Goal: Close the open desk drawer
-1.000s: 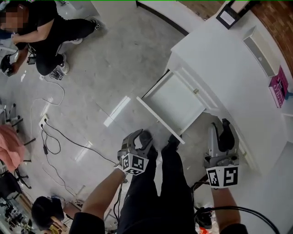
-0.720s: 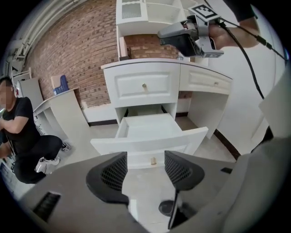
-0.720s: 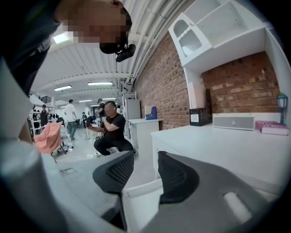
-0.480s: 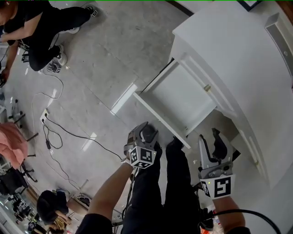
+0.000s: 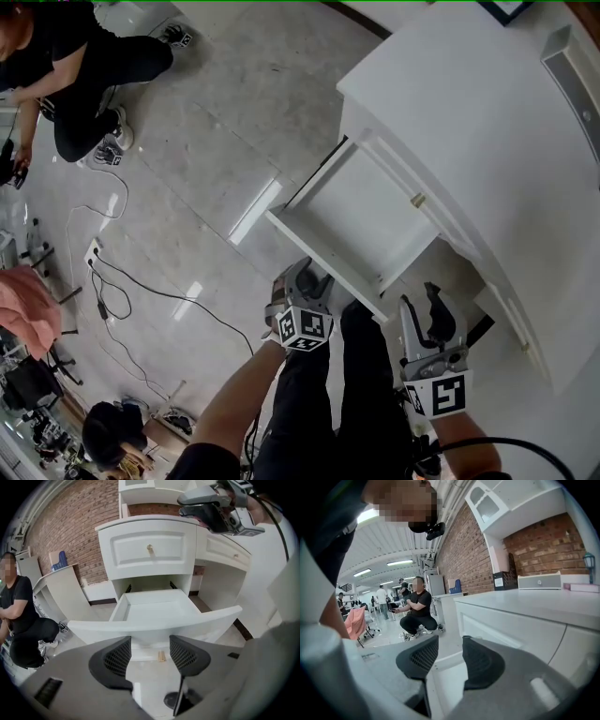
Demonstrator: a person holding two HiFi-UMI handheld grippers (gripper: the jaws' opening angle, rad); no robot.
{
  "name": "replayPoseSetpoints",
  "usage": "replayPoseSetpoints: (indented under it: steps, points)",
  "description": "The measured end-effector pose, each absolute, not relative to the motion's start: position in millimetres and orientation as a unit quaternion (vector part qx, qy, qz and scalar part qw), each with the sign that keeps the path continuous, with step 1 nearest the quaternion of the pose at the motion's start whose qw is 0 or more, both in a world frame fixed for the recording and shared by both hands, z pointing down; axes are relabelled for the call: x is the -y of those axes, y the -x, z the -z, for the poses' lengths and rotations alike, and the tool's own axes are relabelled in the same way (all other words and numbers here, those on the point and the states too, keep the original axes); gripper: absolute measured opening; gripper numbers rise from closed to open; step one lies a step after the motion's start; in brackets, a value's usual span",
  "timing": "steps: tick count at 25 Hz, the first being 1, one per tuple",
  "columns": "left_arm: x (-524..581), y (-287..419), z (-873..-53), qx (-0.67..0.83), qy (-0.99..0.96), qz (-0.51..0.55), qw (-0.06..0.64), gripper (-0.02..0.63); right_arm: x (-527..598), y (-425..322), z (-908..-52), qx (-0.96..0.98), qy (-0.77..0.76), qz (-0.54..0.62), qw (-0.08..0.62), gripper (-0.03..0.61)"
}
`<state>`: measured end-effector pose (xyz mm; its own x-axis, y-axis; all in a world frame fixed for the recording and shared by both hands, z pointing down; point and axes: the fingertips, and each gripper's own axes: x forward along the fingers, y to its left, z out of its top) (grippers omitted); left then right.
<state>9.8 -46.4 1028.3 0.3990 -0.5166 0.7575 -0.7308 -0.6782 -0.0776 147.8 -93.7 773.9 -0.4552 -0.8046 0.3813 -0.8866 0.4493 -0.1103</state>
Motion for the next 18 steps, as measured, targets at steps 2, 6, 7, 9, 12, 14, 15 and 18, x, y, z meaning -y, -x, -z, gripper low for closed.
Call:
replayPoseSetpoints:
  steps: [2, 6, 7, 9, 12, 14, 15, 18]
  points:
    - [51.5, -16.0, -1028.6, 0.375, -0.826, -0.399, 0.135, 0.253, 93.3, -146.2, -775.0, 0.842, -0.499, -0.151, 0.139, 0.163]
    - [67.4, -27.9, -1025.8, 0.375, -0.826, -0.400, 0.132, 0.253, 98.8, -142.4, -768.5, 0.845, -0.495, -0.150, 0.136, 0.161]
    - [72.5, -31.2, -1025.3, 0.375, -0.826, -0.400, 0.131, 0.253, 101.4, -142.6, -766.5, 0.846, -0.495, -0.148, 0.135, 0.161]
    - [82.2, -38.9, -1025.3, 0.372, -0.828, -0.400, 0.127, 0.253, 106.5, -145.7, -763.9, 0.846, -0.497, -0.144, 0.134, 0.159]
    - [95.2, -50.4, -1025.3, 0.367, -0.832, -0.398, 0.122, 0.253, 111.4, -154.1, -763.4, 0.842, -0.503, -0.141, 0.134, 0.156]
    - [103.2, -57.3, -1024.7, 0.363, -0.835, -0.396, 0.119, 0.253, 112.3, -158.5, -764.2, 0.840, -0.506, -0.143, 0.135, 0.155]
    - [107.0, -60.7, -1024.4, 0.362, -0.836, -0.395, 0.118, 0.253, 112.3, -160.0, -764.6, 0.840, -0.506, -0.144, 0.136, 0.155]
    - [118.7, -70.6, -1024.0, 0.361, -0.839, -0.390, 0.115, 0.253, 112.0, -162.4, -765.7, 0.840, -0.505, -0.145, 0.136, 0.155]
